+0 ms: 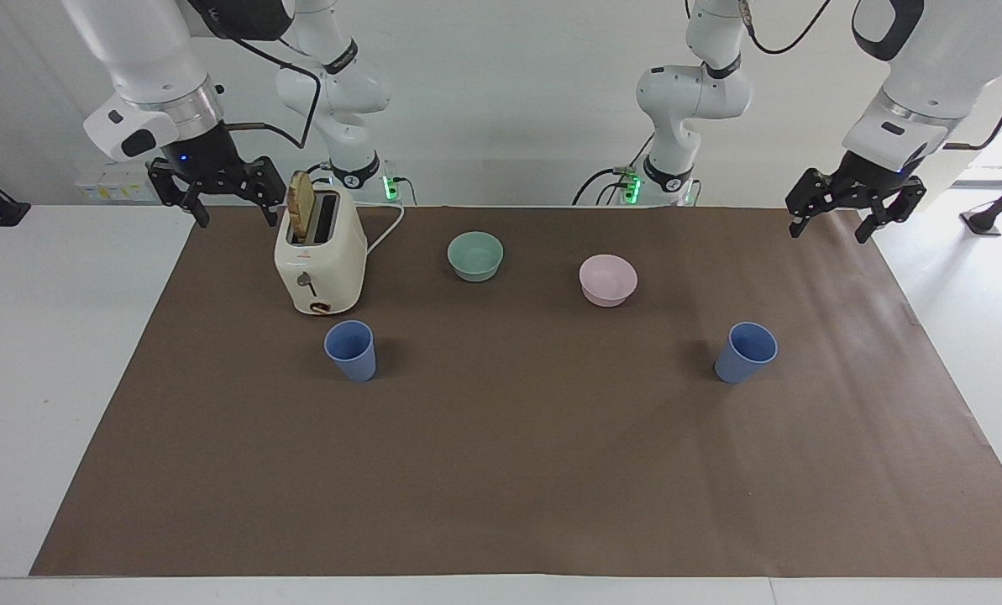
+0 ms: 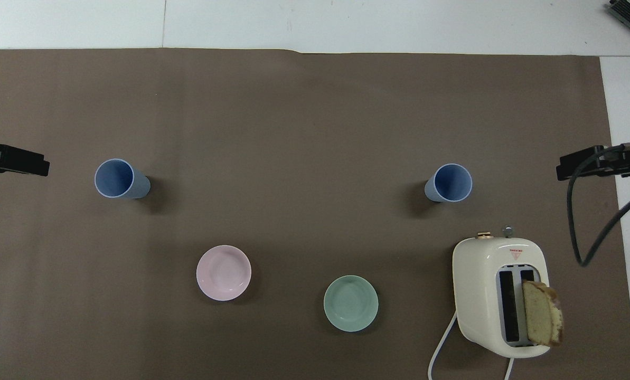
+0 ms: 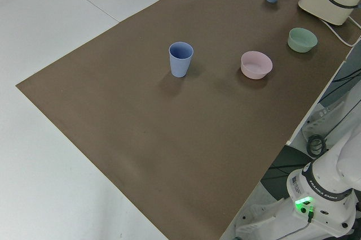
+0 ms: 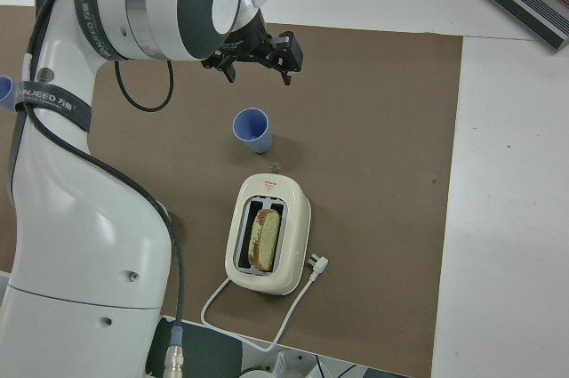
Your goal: Stack blue cups with both arms
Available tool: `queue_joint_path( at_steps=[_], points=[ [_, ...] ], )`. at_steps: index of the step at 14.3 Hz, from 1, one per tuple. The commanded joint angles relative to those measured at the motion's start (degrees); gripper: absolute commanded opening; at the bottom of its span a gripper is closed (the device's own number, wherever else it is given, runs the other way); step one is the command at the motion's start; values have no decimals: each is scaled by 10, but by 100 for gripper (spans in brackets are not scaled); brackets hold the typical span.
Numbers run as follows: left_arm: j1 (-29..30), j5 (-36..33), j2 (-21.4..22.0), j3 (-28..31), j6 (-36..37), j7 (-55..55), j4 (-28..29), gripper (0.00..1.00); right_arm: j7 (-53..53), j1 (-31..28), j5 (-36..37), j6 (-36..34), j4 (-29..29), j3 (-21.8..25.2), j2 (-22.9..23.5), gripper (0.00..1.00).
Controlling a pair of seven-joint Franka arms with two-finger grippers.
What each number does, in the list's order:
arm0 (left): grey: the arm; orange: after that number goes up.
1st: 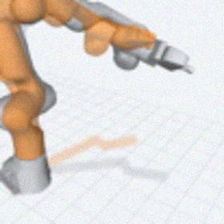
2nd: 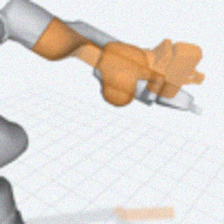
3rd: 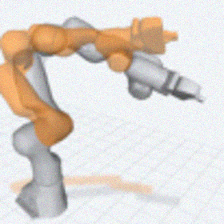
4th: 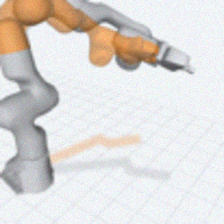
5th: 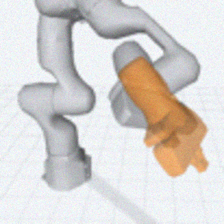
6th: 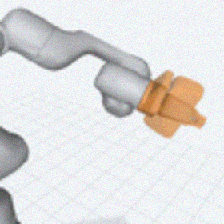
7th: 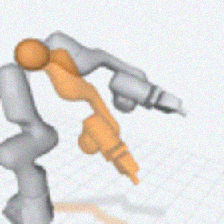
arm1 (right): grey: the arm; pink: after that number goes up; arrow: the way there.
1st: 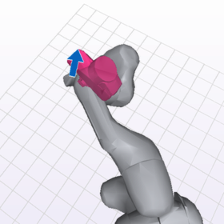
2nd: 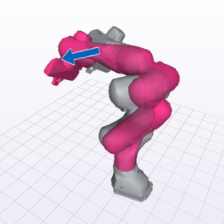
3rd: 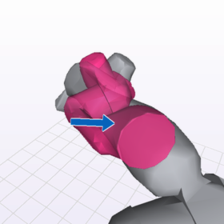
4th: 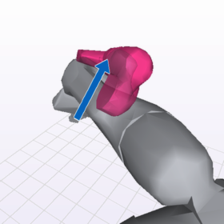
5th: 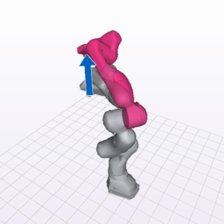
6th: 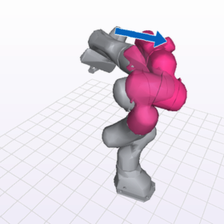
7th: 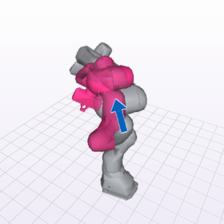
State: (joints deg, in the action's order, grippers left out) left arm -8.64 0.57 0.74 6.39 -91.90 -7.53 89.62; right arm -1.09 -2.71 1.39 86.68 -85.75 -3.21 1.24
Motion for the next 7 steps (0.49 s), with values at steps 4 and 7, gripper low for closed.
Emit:
queue_joint_path(
  at_steps=[4, 7],
  points=[
    [-1, -6, 5, 1, 0, 3, -1, 100, 5, -7, -1, 13, -15, -4, -11, 100],
    [-1, -6, 5, 1, 1, 7, -1, 100, 5, -7, 0, 13, -16, -4, -11, 100]
  ],
)
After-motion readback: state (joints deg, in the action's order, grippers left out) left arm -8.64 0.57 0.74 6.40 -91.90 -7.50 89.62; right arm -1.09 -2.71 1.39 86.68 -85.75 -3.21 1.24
